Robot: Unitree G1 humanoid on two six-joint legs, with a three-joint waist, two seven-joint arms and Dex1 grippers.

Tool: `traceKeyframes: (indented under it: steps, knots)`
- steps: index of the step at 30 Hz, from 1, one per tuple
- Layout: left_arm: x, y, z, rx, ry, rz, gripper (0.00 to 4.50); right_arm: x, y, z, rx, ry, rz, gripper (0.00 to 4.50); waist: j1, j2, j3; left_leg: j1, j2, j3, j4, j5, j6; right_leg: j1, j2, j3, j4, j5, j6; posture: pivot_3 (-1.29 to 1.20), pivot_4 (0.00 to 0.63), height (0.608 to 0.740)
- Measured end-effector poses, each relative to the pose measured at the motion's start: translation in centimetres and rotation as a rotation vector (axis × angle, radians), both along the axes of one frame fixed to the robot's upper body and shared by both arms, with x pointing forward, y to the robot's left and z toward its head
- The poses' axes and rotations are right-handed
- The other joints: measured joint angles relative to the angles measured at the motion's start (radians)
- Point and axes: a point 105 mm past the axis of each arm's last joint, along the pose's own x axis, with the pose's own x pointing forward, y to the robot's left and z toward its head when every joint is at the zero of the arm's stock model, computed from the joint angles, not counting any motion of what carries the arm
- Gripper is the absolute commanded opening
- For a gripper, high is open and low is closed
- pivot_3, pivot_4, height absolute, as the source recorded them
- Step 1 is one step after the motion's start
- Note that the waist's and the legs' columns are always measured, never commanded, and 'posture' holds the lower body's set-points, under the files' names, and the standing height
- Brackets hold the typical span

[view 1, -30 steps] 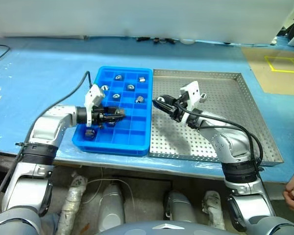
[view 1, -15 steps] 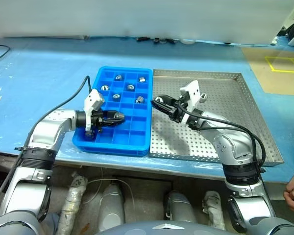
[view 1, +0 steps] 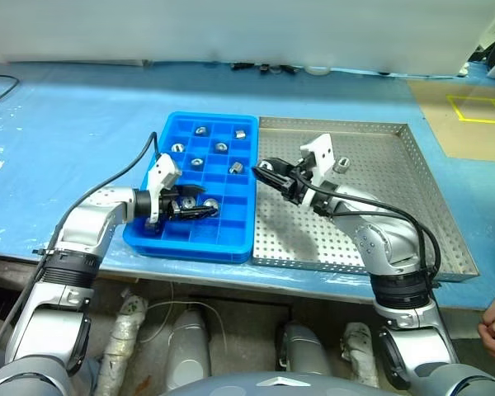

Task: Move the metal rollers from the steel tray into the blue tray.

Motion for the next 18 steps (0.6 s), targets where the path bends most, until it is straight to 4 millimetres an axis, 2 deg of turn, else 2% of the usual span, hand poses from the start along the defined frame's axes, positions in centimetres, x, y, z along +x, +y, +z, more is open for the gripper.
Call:
traceKeyframes:
  steps: [2,7,9,13,18]
  knots:
    - [0.3,-0.1,0.9,-0.011,-0.018,-0.002,3.68,0.0,0.0,0.0,0.0,0.001,-0.002,1.6,0.0,0.0,0.0,0.0,0.0,0.0,0.0,0.0,0.0,0.0,0.0,0.0,0.0,0.0,0.0,-0.13,0.15,0.74]
    - [1.1,1.1,6.1,-0.075,-0.135,0.03,3.68,-0.2,0.0,0.0,-0.002,0.0,0.021,1.6,-0.001,0.0,0.0,0.0,0.0,0.0,0.0,0.0,0.0,0.0,0.0,0.0,0.0,0.0,0.0,-0.08,0.15,0.74]
    - [1.0,1.5,7.2,-0.091,-0.163,0.04,3.68,-0.1,0.1,0.0,-0.004,0.001,0.035,1.6,-0.001,0.0,0.0,0.001,0.0,0.0,0.0,0.0,0.0,0.0,0.0,0.0,0.0,0.0,0.0,-0.06,0.15,0.74]
    - [0.6,2.4,6.5,-0.095,-0.153,0.094,3.68,0.3,1.4,0.0,-0.001,0.017,0.094,1.6,0.0,0.0,0.0,0.001,0.0,0.0,0.0,0.0,0.0,0.0,0.0,0.0,0.0,0.0,0.0,0.05,0.15,0.74]
    - [-0.6,5.1,5.6,-0.091,-0.141,0.221,3.68,0.2,4.0,-0.1,-0.007,0.028,0.213,1.6,0.019,0.0,0.0,-0.001,0.0,-0.001,-0.001,0.0,0.0,-0.001,0.0,-0.003,0.0,0.0,0.0,0.16,0.15,0.74]
